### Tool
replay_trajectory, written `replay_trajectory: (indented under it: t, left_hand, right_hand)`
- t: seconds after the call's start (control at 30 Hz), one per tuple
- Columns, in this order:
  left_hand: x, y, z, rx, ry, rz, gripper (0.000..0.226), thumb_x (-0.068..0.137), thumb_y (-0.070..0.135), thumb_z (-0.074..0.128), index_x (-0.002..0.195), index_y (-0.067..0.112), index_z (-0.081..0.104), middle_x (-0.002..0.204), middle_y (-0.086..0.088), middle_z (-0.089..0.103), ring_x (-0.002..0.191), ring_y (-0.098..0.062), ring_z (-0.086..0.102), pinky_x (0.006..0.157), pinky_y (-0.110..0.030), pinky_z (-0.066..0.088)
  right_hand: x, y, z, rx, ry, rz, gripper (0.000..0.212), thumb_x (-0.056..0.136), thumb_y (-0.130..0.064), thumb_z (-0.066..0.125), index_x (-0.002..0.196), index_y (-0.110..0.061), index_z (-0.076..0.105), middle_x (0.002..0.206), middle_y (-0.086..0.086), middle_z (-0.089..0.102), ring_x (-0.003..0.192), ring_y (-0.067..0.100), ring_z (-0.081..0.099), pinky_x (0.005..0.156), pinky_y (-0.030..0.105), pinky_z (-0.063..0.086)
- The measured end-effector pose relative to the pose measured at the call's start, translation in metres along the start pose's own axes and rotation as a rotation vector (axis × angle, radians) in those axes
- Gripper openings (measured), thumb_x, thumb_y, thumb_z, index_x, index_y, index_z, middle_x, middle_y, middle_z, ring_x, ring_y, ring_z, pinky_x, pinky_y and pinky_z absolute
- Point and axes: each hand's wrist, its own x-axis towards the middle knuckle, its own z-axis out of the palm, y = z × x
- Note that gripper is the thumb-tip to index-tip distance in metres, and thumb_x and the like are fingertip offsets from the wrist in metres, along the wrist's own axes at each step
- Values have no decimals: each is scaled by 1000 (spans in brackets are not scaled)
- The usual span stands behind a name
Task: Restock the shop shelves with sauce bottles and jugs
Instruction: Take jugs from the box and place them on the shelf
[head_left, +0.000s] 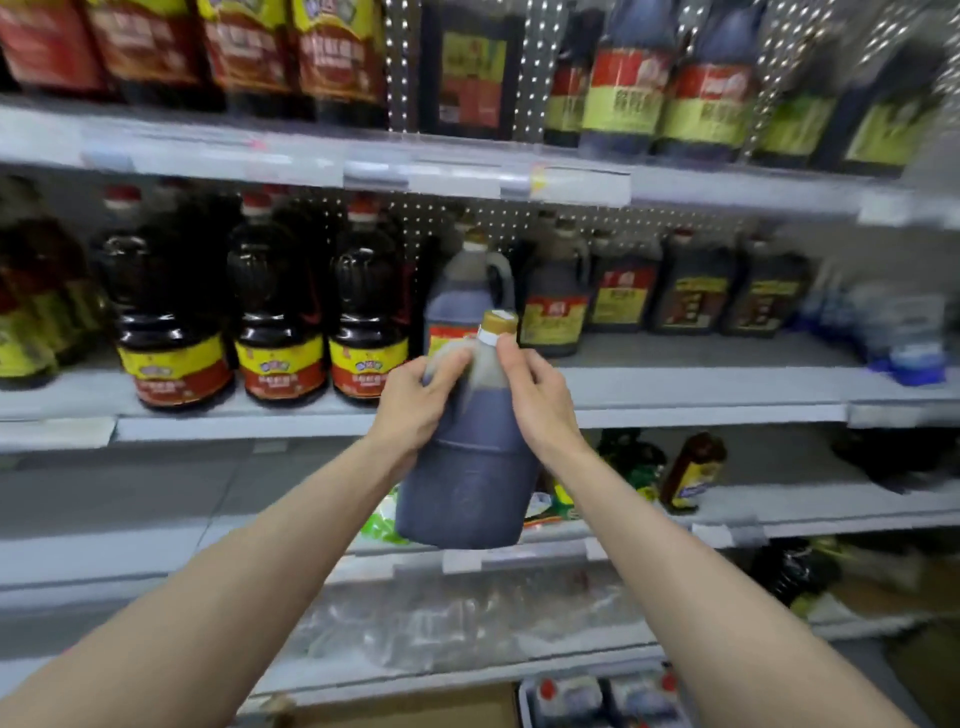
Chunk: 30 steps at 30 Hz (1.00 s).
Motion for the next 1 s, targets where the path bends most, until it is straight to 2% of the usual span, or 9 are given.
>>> replay_trajectory:
  t: [0.07,0.13,0.2,0.3,0.4,0.53,0.7,0.87,1.0]
  left_hand:
    - [10,17,19,2,-30,25,35,94,37,56,81,6,66,74,-4,57,67,-5,48,59,-18,38]
    - [23,29,39,5,-56,45,37,91,46,57,80,11,65,76,-3,57,72,-9,49,66,-27,39]
    - [32,34,60,8,-62,57,33,93,43,56,82,13,65,81,-4,62,76,-10,53,69,-26,42]
    - [46,35,94,-13,-38,53,32,93,41,55,84,13,67,88,-7,68,79,-10,57,71,-25,44]
    - [66,30,130,-45,3,25,43,93,41,55,92,-1,67,85,-9,65,78,-11,55,68,-26,42]
    - [95,21,172,-59,48,11,46,93,40,56,94,-5,65,84,-9,63,78,-12,54,68,-27,42]
    - [135,13,206,-51,137,6,34,94,38,55,93,6,68,87,-8,65,81,-9,55,68,-20,43]
    - [164,4,221,-6,184,-4,31,95,36,54,72,16,59,68,3,54,65,-2,47,53,-9,37]
    - [177,-8,224,-10,233,-24,36,94,32,57,63,15,54,60,4,49,55,2,44,48,-10,34]
  right_hand:
    - [8,-9,-22,33,61,-15,52,91,-58,49,94,-9,66,100,9,68,86,10,57,74,23,43]
    - [18,-11,-43,41,94,-35,51,91,-58,49,93,-11,67,97,7,69,88,13,59,78,28,45]
    - [32,-8,-62,32,126,-52,50,88,-63,50,85,-15,66,88,3,69,88,16,61,79,34,47]
    - [54,-2,-90,11,159,-81,48,86,-62,54,77,-16,64,77,2,65,77,12,58,72,31,44]
    - [82,10,-117,4,127,-90,47,85,-60,56,78,-14,66,80,8,66,73,8,55,68,27,42]
    - [127,28,-146,-4,82,-97,37,83,-60,57,74,-25,67,74,-9,66,71,-2,57,63,15,41]
    - [187,43,-164,-21,-8,-143,36,84,-57,58,76,-24,67,75,-11,64,74,3,57,66,20,40]
    - [230,58,-165,11,-37,-120,37,83,-55,63,91,-19,72,89,-7,70,85,8,63,69,15,44]
    - [243,64,-161,41,-64,-90,35,84,-48,66,103,-19,71,95,-9,67,86,2,60,68,5,41]
